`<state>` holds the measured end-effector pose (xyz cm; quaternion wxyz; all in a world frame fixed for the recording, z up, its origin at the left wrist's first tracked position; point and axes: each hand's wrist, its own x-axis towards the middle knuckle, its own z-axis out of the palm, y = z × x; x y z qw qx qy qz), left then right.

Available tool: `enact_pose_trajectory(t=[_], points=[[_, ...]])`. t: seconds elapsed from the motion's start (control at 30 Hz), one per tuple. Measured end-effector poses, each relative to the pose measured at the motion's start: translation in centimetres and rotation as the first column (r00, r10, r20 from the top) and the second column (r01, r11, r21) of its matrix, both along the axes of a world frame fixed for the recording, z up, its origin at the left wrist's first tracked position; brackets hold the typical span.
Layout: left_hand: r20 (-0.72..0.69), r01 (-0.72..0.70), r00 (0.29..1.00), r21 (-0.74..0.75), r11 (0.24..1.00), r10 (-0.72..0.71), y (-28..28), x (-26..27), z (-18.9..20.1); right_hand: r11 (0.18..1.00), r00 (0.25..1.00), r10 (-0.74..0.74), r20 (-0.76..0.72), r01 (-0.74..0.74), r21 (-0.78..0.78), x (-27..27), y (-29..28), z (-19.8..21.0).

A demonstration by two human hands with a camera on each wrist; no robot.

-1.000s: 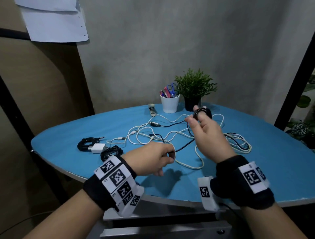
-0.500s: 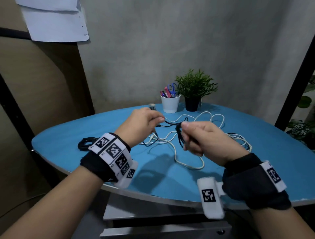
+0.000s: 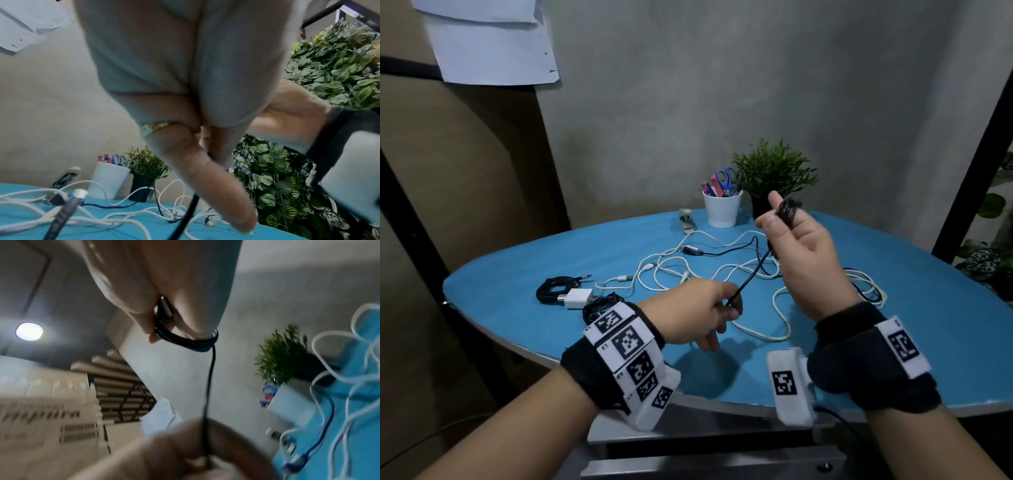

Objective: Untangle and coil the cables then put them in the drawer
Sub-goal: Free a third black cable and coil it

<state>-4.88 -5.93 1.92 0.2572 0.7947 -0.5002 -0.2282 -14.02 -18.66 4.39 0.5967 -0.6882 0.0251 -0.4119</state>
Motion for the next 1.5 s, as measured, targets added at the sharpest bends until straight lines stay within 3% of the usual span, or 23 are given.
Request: enact_pose_trajectory(t=[0.03, 0.1, 0.17, 0.23, 0.33, 0.43, 0.5, 0.6, 0.7, 0.8, 0.87, 0.97, 1.1, 1.17, 1.23, 1.37, 1.5], points=[[0.000, 0.003, 1.000, -0.001, 1.000, -0.003, 0.2, -0.1, 0.3, 0.985, 0.995, -0.072, -0.062, 0.062, -0.158, 0.0, 0.0, -0.2], [0.018, 0.006, 1.000, -0.023, 1.000, -0.006, 0.5, -0.1, 1.0, 0.880, 0.945, -0.263, -0.195, 0.152, -0.451, 0.3, -0.6, -1.0], [0.077, 0.000, 0.997, -0.106, 0.994, 0.008, 0.7, 0.0, 1.9, 0.791, 0.867, -0.390, -0.310, 0.143, -0.595, 0.4, -1.1, -1.5], [0.138, -0.019, 0.989, -0.256, 0.967, 0.056, 0.8, 0.5, 2.6, 0.829, 0.851, -0.357, -0.385, 0.098, -0.551, 0.2, -1.1, -1.5], [0.122, -0.053, 0.984, -0.504, 0.862, 0.131, 0.8, 1.6, 3.4, 0.906, 0.883, -0.246, -0.400, 0.062, -0.419, 0.1, -0.6, -1.2], [-0.009, -0.067, 0.997, -0.595, 0.801, 0.077, 0.7, 2.1, 3.5, 0.995, 0.952, 0.080, -0.294, -0.096, -0.040, 0.0, 0.3, -0.9], [-0.054, -0.037, 0.999, -0.587, 0.809, 0.007, 0.7, 1.8, 3.4, 0.953, 0.944, 0.263, -0.198, -0.223, 0.204, -0.3, 0.8, -0.5], [-0.060, 0.057, 0.992, -0.562, 0.825, -0.110, 0.6, 1.2, 3.2, 0.875, 0.908, 0.399, -0.126, -0.336, 0.349, -0.4, 1.3, -0.1], [-0.028, 0.021, 0.999, -0.555, 0.832, -0.044, 0.4, 1.3, 3.0, 0.889, 0.914, 0.384, -0.133, -0.328, 0.319, -0.4, 0.9, -0.3], [0.061, -0.043, 0.994, -0.544, 0.838, 0.091, 0.2, 1.7, 2.7, 0.966, 0.943, 0.256, -0.214, -0.240, 0.097, -0.3, 0.3, -0.8], [0.133, -0.057, 0.978, -0.562, 0.825, 0.158, 0.1, 1.6, 2.7, 0.975, 0.945, 0.184, -0.271, -0.210, -0.069, -0.4, 0.0, -1.1], [0.183, -0.075, 0.958, -0.582, 0.810, 0.220, 0.1, 1.2, 3.3, 0.941, 0.935, -0.025, -0.353, -0.098, -0.325, -0.4, -0.3, -1.5], [0.172, -0.097, 0.957, -0.573, 0.814, 0.235, -0.1, 1.1, 3.2, 0.907, 0.922, -0.221, -0.316, 0.075, -0.415, -0.2, 0.0, -1.7], [0.161, -0.118, 0.954, -0.576, 0.809, 0.254, -0.3, 1.2, 3.2, 0.861, 0.909, -0.269, -0.318, 0.079, -0.502, -0.5, 0.2, -1.5], [0.154, -0.118, 0.957, -0.566, 0.816, 0.246, -0.3, 1.2, 3.1, 0.891, 0.912, -0.216, -0.348, 0.038, -0.453, -0.7, 0.1, -1.3], [0.066, -0.080, 0.989, -0.529, 0.845, 0.135, 0.2, 1.6, 2.8, 0.987, 0.944, -0.018, -0.329, -0.037, -0.158, -0.8, -0.5, -1.1], [-0.039, -0.103, 0.994, -0.518, 0.849, 0.097, 0.9, 2.2, 2.1, 0.996, 0.963, 0.072, -0.259, -0.057, 0.063, -1.2, -0.9, -0.7]])
